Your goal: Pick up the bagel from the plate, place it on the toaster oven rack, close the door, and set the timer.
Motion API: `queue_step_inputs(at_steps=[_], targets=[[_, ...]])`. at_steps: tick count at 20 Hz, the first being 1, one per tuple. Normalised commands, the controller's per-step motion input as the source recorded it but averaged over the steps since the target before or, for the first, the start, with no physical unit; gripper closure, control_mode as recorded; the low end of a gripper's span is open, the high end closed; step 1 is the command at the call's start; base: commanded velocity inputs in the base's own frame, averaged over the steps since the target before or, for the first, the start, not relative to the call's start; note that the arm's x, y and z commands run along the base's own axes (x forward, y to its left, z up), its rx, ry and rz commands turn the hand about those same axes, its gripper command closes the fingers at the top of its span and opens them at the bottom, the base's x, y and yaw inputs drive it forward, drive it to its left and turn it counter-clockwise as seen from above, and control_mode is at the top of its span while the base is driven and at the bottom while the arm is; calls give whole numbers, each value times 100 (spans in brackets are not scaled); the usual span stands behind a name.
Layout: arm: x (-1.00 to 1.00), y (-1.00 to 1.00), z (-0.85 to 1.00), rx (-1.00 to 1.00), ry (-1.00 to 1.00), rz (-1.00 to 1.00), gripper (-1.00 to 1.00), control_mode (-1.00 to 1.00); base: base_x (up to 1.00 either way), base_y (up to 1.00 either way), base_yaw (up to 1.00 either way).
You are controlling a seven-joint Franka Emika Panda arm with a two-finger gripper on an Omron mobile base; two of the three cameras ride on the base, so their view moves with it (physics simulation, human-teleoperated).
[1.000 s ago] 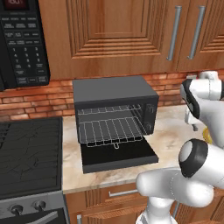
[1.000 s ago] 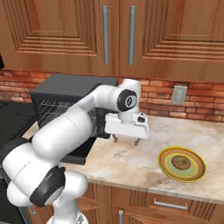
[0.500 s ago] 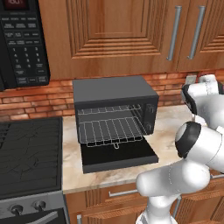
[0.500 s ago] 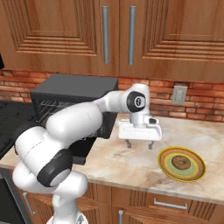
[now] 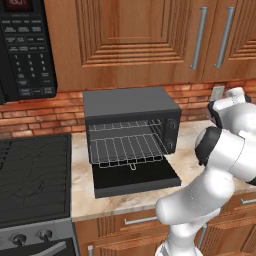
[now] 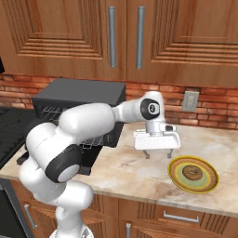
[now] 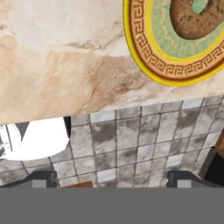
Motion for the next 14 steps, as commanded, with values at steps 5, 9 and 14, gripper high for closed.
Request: queue_step_inputs(at_steps=[5, 9, 14], targets=[[14, -20, -7, 1, -3, 0, -100, -100, 0, 0, 0], [13, -8, -20, 2, -12, 0, -100, -100, 0, 0, 0], [17, -11, -25, 0, -19, 0, -100, -100, 0, 0, 0]])
